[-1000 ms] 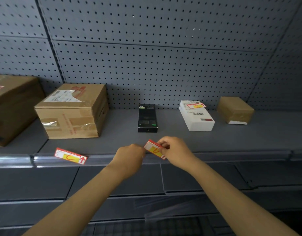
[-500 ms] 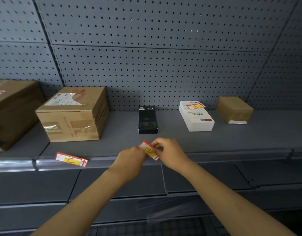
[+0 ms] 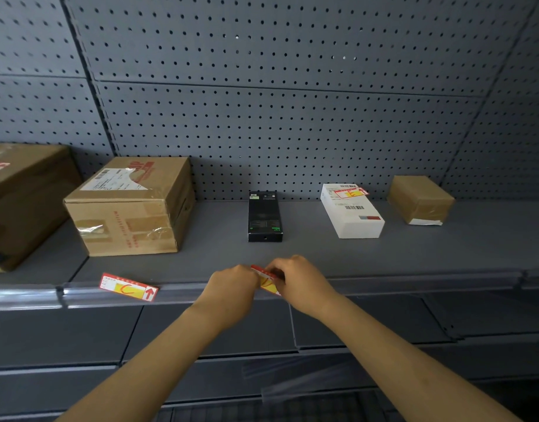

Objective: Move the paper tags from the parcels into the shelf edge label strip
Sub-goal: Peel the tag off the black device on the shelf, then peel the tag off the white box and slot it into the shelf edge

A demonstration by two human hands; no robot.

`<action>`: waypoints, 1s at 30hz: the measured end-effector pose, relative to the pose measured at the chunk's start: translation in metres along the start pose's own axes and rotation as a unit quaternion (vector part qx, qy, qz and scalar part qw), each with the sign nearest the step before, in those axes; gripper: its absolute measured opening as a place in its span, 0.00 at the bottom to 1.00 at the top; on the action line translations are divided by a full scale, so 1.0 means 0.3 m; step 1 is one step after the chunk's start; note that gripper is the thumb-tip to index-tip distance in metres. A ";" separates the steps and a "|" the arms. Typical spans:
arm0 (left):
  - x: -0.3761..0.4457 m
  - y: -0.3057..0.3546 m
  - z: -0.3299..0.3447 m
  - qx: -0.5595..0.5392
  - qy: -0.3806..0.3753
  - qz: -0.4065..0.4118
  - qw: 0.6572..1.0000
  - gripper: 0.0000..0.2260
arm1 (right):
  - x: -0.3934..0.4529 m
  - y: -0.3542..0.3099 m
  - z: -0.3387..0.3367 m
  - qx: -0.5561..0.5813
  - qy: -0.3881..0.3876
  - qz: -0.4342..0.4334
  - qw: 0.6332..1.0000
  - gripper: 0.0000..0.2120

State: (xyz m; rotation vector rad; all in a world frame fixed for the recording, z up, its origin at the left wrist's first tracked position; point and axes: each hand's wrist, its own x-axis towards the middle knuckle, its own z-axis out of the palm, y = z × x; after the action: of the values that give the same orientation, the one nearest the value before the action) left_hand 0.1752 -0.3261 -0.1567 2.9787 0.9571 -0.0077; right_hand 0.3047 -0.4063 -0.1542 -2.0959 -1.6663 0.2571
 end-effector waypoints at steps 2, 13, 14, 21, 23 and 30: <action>0.002 -0.001 -0.006 -0.005 0.003 0.001 1.000 0.12 | -0.007 -0.004 -0.012 -0.007 -0.011 -0.009 1.000 0.13; 0.044 0.010 -0.122 -0.042 0.100 -0.003 0.994 0.12 | -0.034 0.044 -0.119 -0.012 0.035 0.054 0.998 0.17; 0.056 0.015 -0.136 -0.044 0.111 0.000 0.993 0.12 | -0.036 0.055 -0.131 -0.010 0.041 0.060 0.997 0.17; 0.152 0.086 -0.187 -0.051 0.121 0.036 0.991 0.11 | -0.035 0.150 -0.216 -0.001 0.081 0.105 0.991 0.14; 0.186 0.120 -0.198 -0.047 0.116 0.049 0.991 0.11 | -0.030 0.183 -0.250 -0.010 0.092 0.106 0.990 0.13; 0.372 0.256 -0.248 -0.044 0.113 0.062 0.991 0.12 | 0.026 0.347 -0.361 -0.020 0.116 0.096 0.988 0.12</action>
State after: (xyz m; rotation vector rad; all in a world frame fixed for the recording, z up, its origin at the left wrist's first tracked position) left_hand 0.3106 -0.3225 -0.0824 2.9966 0.7629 0.3704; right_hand 0.4423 -0.4413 -0.1048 -2.2238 -1.3472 0.0355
